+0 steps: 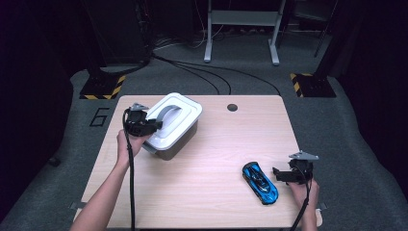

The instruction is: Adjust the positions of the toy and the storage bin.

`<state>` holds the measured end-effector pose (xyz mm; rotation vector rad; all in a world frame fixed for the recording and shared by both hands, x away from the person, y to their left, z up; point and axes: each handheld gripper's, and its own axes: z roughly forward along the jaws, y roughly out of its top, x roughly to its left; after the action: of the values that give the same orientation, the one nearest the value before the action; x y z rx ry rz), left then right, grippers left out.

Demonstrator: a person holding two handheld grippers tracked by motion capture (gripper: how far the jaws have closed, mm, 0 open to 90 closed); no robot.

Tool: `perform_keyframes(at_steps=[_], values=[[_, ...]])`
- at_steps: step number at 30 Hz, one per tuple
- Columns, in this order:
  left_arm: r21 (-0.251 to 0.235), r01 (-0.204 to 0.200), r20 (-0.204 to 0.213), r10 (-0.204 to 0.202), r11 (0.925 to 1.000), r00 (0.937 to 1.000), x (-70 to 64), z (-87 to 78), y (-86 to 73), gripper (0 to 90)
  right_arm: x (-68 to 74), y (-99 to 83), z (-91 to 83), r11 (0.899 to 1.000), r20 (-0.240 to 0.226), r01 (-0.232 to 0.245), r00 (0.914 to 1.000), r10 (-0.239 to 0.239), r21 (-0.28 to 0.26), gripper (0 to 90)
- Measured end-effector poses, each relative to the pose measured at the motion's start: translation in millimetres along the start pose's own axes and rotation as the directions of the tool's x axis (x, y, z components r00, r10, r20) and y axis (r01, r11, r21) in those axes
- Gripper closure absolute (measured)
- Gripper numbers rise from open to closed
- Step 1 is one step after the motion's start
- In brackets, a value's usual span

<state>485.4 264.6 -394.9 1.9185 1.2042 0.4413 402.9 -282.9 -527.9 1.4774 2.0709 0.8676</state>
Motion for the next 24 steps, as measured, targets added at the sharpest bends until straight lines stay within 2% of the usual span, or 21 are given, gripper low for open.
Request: perform_keyframes(at_steps=[4, 5, 6, 7, 9, 10, 11, 12, 14, 15, 17, 19, 22, 24], values=[[-0.014, -0.006, 0.006, 0.006, 0.9999, 1.0, -6.1, -0.7, -2.1, 65.3, 0.0, 0.0, -0.1, 1.0, 0.0, 0.0, 1.0, 0.0, 0.0, 0.4], [-0.014, -0.006, 0.006, 0.006, 0.9999, 1.0, -6.1, -0.7, -2.1, 60.9, 0.1, -0.1, -0.1, 1.0, 0.0, -0.001, 1.0, 0.001, 0.0, 0.5], [0.002, -0.011, 0.008, 0.011, 0.9999, 0.9999, -5.7, -1.2, -1.5, 60.9, 0.1, -0.1, -0.1, 1.0, 0.0, -0.001, 1.0, 0.001, 0.0, 0.5], [0.0, -0.021, 0.001, 0.021, 0.9998, 0.9998, -5.5, -1.3, -1.3, 49.0, 0.1, -0.1, -0.1, 1.0, 0.0, -0.001, 1.0, 0.001, 0.0, 0.5], [-0.014, -0.021, -0.006, 0.021, 0.9997, 0.9998, -3.3, -4.4, -1.2, 40.2, 0.2, -0.1, -0.1, 1.0, 0.0, -0.001, 1.0, 0.001, 0.0, 0.5], [-0.02, -0.021, -0.01, 0.021, 0.9996, 0.9997, -0.7, -8.2, -1.1, 40.2, 0.0, -0.1, 0.0, 1.0, 0.0, 0.0, 1.0, 0.0, -0.001, 0.5], [-0.031, -0.034, -0.02, 0.033, 0.9989, 0.9992, 4.0, -13.7, -1.2, 32.7, 0.1, -0.1, -0.1, 1.0, 0.0, -0.001, 1.0, 0.001, 0.0, 0.5], [-0.031, -0.034, -0.02, 0.033, 0.9989, 0.9992, 4.0, -13.7, -1.2, 30.6, 0.2, -0.1, -0.1, 1.0, 0.0, -0.001, 1.0, 0.001, 0.0, 0.5], [-0.031, -0.048, -0.048, 0.047, 0.9983, 0.9978, 14.6, -21.8, -1.2, 27.0, 0.1, -0.1, -0.1, 1.0, 0.0, -0.001, 1.0, 0.001, 0.0, 0.5], [-0.031, -0.048, -0.048, 0.047, 0.9983, 0.9978, 14.6, -21.8, -1.2, 26.3, 0.1, -0.1, -0.1, 1.0, 0.0, -0.001, 1.0, 0.001, 0.0, 0.5], [-0.034, -0.047, -0.071, 0.044, 0.9983, 0.9965, 24.3, -25.0, -2.0, 25.2, 0.2, -0.1, -0.1, 1.0, 0.0, -0.001, 1.0, 0.001, 0.0, 0.5], [-0.026, -0.043, -0.074, 0.041, 0.9987, 0.9964, 32.9, -25.8, -2.9, 24.8, 0.1, -0.1, -0.1, 1.0, 0.0, -0.001, 1.0, 0.001, 0.0, 0.5], [0.013, -0.038, -0.08, 0.039, 0.9992, 0.996, 48.8, -23.1, -6.6, 24.4, 0.2, -0.1, -0.1, 1.0, 0.0, -0.001, 1.0, 0.001, 0.0, 0.5], [0.028, -0.043, -0.087, 0.046, 0.9987, 0.9952, 51.6, -22.1, -7.9, 24.4, 0.1, -0.1, -0.1, 1.0, 0.0, -0.001, 1.0, 0.001, 0.0, 0.5]])
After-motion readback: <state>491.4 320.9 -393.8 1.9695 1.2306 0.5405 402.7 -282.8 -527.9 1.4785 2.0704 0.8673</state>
